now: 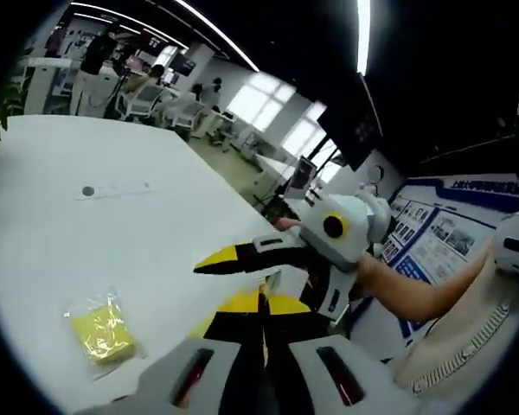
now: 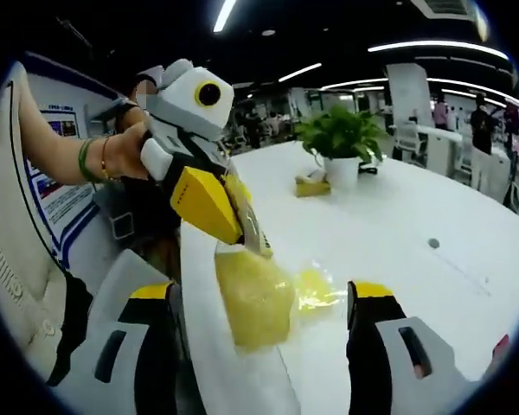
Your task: Compare the silicone blocks by pressing each to a similar depth, holding the contact briefly, and releasing to observe deformation and rebound differences across the visible hardness samples.
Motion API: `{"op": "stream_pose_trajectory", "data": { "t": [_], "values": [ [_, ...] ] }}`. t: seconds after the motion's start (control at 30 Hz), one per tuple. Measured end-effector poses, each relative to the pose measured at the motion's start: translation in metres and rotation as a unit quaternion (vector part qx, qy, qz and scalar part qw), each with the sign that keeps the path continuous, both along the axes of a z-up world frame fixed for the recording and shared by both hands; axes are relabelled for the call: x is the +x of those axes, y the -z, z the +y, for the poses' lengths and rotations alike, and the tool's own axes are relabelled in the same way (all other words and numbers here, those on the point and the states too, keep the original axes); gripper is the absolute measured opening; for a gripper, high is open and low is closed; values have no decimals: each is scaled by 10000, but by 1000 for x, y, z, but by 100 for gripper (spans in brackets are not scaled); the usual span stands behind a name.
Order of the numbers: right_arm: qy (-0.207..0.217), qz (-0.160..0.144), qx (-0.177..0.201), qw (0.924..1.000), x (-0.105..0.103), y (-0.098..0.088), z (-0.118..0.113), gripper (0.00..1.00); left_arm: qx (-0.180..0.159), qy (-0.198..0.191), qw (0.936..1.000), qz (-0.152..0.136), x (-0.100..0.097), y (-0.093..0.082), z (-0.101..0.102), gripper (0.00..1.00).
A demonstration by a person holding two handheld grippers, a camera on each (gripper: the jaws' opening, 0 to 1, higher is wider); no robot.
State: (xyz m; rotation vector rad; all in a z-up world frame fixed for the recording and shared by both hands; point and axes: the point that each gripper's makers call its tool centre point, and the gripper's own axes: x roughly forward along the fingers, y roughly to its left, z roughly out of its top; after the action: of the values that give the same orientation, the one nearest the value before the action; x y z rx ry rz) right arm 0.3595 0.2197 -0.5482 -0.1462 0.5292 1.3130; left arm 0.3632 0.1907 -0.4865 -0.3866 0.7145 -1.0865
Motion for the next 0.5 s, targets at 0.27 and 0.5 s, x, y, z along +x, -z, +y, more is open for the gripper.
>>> {"op": "stream_pose_trajectory", "data": {
  "t": [0.27,0.5],
  "values": [
    [-376,208,-145,9990,-7,9,6,38,30,107,9999,-68,-2,-1,-1,0],
    [-440,66,-189,9988,-12,9,6,29,50,233,9997,-78,-7,-2,-5,0]
  ]
}}
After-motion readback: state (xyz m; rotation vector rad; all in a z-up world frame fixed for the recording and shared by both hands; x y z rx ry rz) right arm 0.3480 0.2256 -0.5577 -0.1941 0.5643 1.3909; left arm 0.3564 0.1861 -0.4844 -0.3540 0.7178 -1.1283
